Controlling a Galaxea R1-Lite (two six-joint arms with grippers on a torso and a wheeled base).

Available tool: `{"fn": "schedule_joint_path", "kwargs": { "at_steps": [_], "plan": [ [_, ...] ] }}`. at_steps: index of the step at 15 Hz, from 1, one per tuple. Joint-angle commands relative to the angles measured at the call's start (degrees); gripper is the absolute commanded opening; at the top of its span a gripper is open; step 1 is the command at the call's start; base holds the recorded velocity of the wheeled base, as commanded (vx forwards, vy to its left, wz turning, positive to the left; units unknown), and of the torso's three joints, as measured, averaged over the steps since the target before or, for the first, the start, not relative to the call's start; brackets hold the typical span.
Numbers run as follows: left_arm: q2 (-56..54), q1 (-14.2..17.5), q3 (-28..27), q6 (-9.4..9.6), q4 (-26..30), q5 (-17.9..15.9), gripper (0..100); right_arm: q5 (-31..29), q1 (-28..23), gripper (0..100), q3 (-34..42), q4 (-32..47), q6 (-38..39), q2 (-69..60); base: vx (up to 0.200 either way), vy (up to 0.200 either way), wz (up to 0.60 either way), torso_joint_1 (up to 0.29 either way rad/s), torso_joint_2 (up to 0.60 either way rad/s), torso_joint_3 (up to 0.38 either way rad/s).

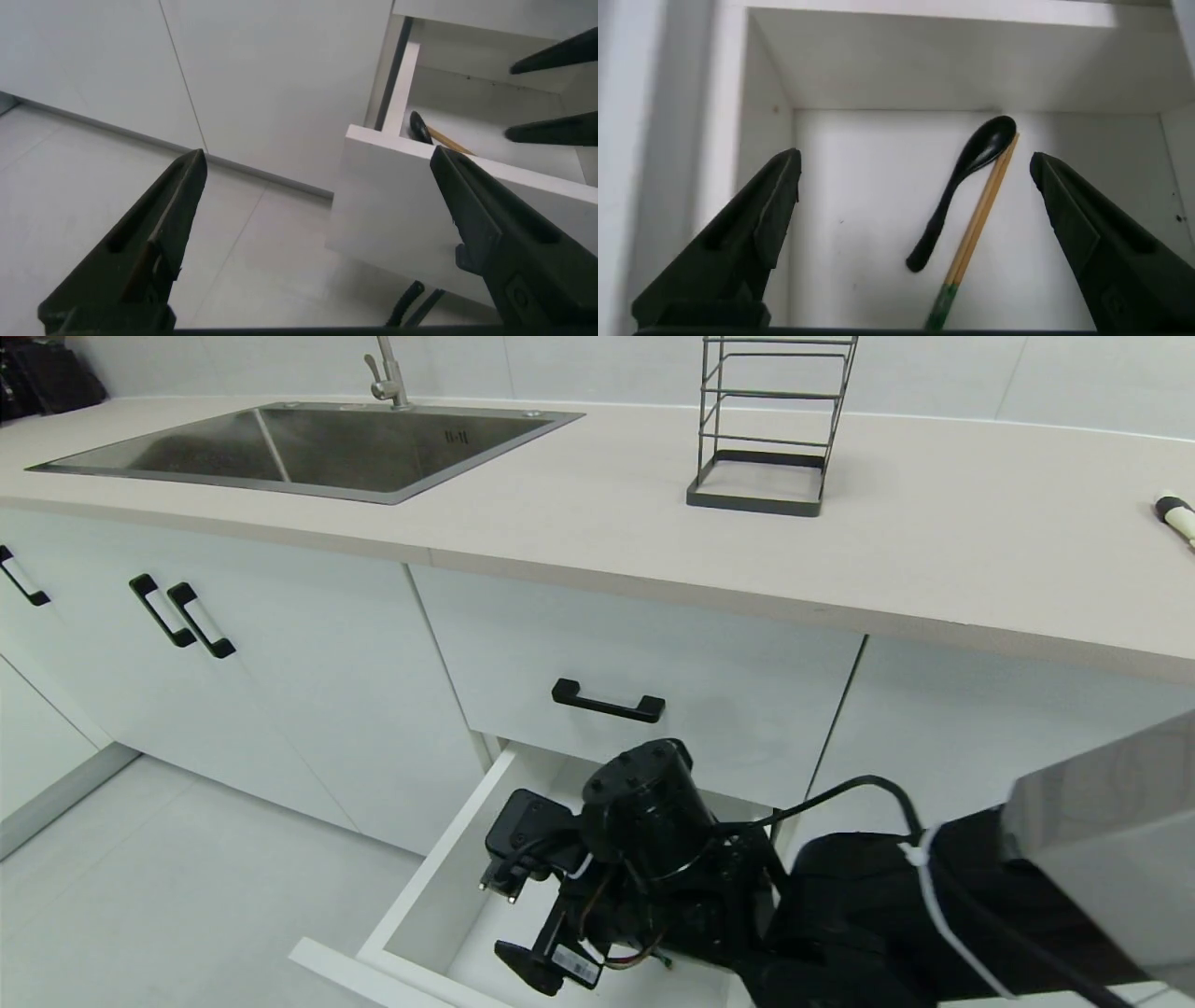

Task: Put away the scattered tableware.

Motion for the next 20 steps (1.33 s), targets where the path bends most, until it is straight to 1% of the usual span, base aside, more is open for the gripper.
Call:
{"fn": "schedule_joint_path", "kwargs": {
  "at_steps": [1,2,3,4,5,6,7,8,9,10,11,12,13,14,15,16,17,18,20],
  "plan": [
    [0.0,-0.01,0.02,-0.02,-0.01,0.02,100,0.16,-0.16,100,11.99,-4.17,0.09,-13.35,0.0,0.0,0.0,0.0,0.0,0.0],
    [0.0,-0.01,0.02,-0.02,-0.01,0.02,100,0.16,-0.78,100,15.59,-6.98,0.18,-15.55,0.0,0.0,0.0,0.0,0.0,0.0],
    [0.0,-0.01,0.02,-0.02,-0.01,0.02,100,0.51,-1.39,100,23.24,-13.4,0.36,-19.42,0.0,0.0,0.0,0.0,0.0,0.0],
    [0.0,-0.01,0.02,-0.02,-0.01,0.02,100,2.62,-2.01,100,29.92,-17.35,0.89,-23.11,0.0,0.0,0.0,0.0,0.0,0.0],
    [0.0,-0.01,0.02,-0.02,-0.01,0.02,100,4.73,-2.18,100,35.37,-19.11,0.97,-26.98,0.0,0.0,0.0,0.0,0.0,0.0],
    [0.0,-0.01,0.02,-0.02,-0.01,0.02,100,5.26,-2.45,100,39.23,-19.11,0.97,-31.81,0.0,0.0,0.0,0.0,0.0,0.0],
    [0.0,-0.01,0.02,-0.02,-0.01,0.02,100,5.78,-4.73,100,43.19,-19.02,0.97,-36.82,0.0,0.0,0.0,0.0,0.0,0.0],
    [0.0,-0.01,0.02,-0.02,-0.01,0.02,100,6.14,-6.49,100,45.12,-18.93,0.97,-39.28,0.0,0.0,0.0,0.0,0.0,0.0],
    [0.0,-0.01,0.02,-0.02,-0.01,0.02,100,8.07,-10.88,100,51.27,-17.44,0.89,-48.77,0.0,0.0,0.0,0.0,0.0,0.0],
    [0.0,-0.01,0.02,-0.02,-0.01,0.02,100,8.33,-11.85,100,52.51,-16.65,0.8,-51.41,0.0,0.0,0.0,0.0,0.0,0.0],
    [0.0,-0.01,0.02,-0.02,-0.01,0.02,100,8.24,-14.05,100,55.23,-12.87,0.62,-59.93,0.0,0.0,0.0,0.0,0.0,0.0],
    [0.0,-0.01,0.02,-0.02,-0.01,0.02,100,8.07,-15.8,100,56.9,-10.93,0.53,-65.38,0.0,0.0,0.0,0.0,0.0,0.0],
    [0.0,-0.01,0.02,-0.02,-0.01,0.11,100,8.24,-18.53,100,58.39,-10.14,0.62,-70.48,0.0,0.0,0.0,0.0,0.0,0.0],
    [0.0,-0.01,0.02,-0.02,-0.01,0.02,100,8.33,-22.48,100,59.89,-9.26,0.97,-76.46,0.0,0.0,0.0,0.0,0.0,0.0],
    [0.0,-0.01,0.02,-0.02,-0.01,0.02,100,8.42,-27.58,100,61.29,-6.98,2.73,-83.31,0.0,0.0,0.0,0.0,0.0,0.0],
    [0.0,-0.01,0.02,-0.02,-0.01,0.02,100,8.95,-32.42,100,61.73,-3.64,7.04,-89.73,0.0,0.0,0.0,0.0,0.0,0.0],
    [0.0,-0.01,0.02,-0.02,-0.01,0.02,100,9.74,-35.93,100,61.65,-0.39,9.67,-95.62,0.0,0.0,0.0,0.0,0.0,0.0],
    [0.0,-0.01,0.02,-0.02,-0.01,0.02,100,9.74,-39.89,100,61.21,3.3,9.94,-101.51,0.0,0.0,0.0,0.0,0.0,0.0],
    [0.0,-0.01,0.02,-0.02,-0.01,0.02,100,10.27,-48.85,100,61.38,5.76,9.94,-108.19,0.0,0.0,0.0,0.0,0.0,0.0]
  ]
}}
